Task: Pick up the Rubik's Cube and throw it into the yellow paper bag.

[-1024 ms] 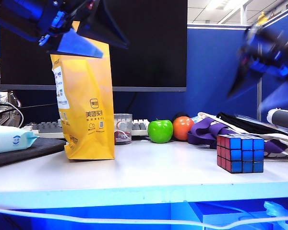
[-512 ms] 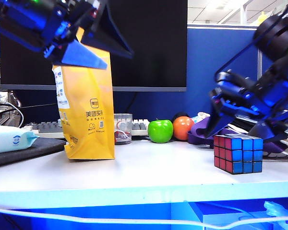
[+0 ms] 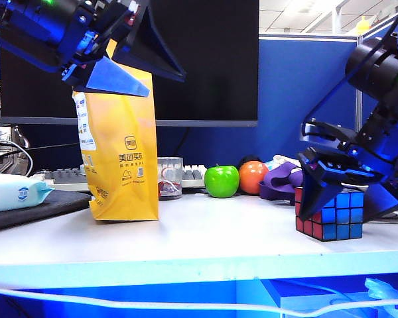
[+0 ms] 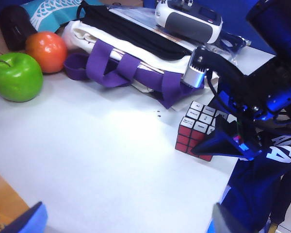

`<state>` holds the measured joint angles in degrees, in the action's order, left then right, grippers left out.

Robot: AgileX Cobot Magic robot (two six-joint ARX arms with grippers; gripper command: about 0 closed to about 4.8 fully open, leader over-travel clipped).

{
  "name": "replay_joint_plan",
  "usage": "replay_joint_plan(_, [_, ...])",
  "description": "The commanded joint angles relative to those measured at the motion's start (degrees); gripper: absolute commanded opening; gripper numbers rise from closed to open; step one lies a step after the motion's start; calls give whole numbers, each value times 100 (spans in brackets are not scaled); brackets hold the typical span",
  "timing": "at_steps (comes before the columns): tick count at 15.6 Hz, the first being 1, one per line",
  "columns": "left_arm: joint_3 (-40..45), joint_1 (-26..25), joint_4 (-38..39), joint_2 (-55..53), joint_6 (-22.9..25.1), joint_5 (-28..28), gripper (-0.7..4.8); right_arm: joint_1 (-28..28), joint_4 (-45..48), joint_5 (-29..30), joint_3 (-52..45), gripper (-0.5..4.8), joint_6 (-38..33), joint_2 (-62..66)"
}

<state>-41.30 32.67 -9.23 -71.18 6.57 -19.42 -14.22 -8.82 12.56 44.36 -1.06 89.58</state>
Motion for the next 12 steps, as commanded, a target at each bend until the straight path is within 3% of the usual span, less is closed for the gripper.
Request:
replay_joint_plan(1, [-31, 4, -72, 15, -111, -31, 479, -9, -52, -44, 20, 229, 24, -26])
replay_joint_plan(2, [-31, 4, -72, 15, -199, -28, 479, -9, -105, -57, 17, 47, 210, -26])
replay_joint_plan(3, [-33, 4, -83, 17, -251, 57, 479, -9, 7, -33, 20, -3, 210, -26])
replay_joint_plan(7, [-459, 2, -68, 94, -205, 234, 479, -7, 125, 479, 525, -1, 107, -57])
replay_joint_plan(9, [-1008, 2, 181, 321, -46, 844, 479, -20, -42, 857, 1281, -1, 107, -138])
replay_joint_plan(12, [-1410, -4, 597, 855, 721, 2072, 479, -35, -160, 1506, 2332, -1, 79, -256])
